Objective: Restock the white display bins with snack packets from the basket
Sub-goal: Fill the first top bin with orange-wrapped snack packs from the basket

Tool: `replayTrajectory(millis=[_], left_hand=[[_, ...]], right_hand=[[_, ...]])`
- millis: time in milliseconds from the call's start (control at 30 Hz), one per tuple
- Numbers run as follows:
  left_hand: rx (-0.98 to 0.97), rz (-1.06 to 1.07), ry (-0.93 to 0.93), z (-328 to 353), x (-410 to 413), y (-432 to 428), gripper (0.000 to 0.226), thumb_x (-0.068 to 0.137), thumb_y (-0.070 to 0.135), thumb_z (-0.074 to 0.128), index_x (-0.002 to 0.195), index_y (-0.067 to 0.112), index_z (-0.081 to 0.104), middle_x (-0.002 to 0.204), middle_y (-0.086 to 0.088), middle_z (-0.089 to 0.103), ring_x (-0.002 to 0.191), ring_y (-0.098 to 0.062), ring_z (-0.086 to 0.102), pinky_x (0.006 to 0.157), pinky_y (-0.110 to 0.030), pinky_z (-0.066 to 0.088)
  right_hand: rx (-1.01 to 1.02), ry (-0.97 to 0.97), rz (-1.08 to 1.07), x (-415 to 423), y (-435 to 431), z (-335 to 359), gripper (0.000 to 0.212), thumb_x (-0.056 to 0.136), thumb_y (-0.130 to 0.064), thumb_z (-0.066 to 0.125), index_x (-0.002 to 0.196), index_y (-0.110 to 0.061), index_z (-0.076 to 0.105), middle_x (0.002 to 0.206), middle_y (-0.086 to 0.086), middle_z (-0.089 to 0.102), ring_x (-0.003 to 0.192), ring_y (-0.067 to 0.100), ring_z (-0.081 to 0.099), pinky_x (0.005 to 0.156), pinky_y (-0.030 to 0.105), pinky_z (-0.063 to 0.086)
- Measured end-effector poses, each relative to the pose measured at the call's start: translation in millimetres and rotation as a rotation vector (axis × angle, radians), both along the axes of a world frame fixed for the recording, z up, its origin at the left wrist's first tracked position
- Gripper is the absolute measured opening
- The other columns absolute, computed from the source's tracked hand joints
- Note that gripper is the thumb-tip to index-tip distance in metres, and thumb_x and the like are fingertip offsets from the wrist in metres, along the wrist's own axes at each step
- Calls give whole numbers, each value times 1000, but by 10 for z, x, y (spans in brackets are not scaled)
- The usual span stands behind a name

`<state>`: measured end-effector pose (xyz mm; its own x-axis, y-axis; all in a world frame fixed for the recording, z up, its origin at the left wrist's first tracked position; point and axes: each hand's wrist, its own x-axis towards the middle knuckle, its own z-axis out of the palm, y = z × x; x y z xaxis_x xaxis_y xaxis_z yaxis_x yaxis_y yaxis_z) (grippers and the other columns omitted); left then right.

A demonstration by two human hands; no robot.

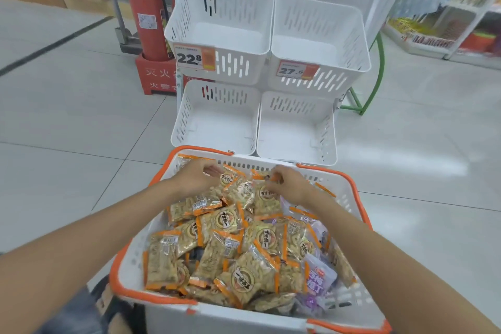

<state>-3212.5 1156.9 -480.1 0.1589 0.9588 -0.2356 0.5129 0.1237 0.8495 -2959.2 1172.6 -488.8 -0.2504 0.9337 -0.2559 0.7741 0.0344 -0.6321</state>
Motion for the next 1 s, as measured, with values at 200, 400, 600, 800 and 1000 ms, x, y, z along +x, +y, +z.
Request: replayTrajectory(millis=[200,400,600,800,1000], left_hand=[[-123,-81,-158,22,270,-16,60,80,30,80,132,16,52,115,9,53,104,-12,57,84,-31,47],[-161,74,-262,-37,69,70,27,90,24,69,114,12,63,86,-6,65,71,-16,64,68,-33,57],[-83,249,-242,-180,-313,279,39,94,30,64,128,13,57,124,-8,64,114,-26,61,91,-39,50],[-198,213,-328,-235,-286,241,60,96,39,57,149,25,33,152,4,39,137,-22,42,110,-54,37],[-334,35,-412,-37,-63,92,70,78,29,81,137,24,44,114,-3,72,106,-19,69,94,-45,55]], right_hand=[[-93,366,75,-337,86,398,18,89,-3,67,81,-8,52,72,12,57,63,22,57,58,29,50],[-207,514,-39,-381,171,471,34,92,-43,62,104,-11,64,102,6,69,86,15,65,76,26,53],[-193,-333,7,-277,206,-274,50,88,-55,60,83,-6,59,81,8,60,89,26,56,74,32,42],[-72,254,-141,-361,195,-35,27,85,-9,72,78,-13,46,75,9,55,64,21,50,61,33,41],[-123,636,-38,-704,125,473,21,85,-12,73,99,-4,60,93,14,70,73,18,66,76,32,56]])
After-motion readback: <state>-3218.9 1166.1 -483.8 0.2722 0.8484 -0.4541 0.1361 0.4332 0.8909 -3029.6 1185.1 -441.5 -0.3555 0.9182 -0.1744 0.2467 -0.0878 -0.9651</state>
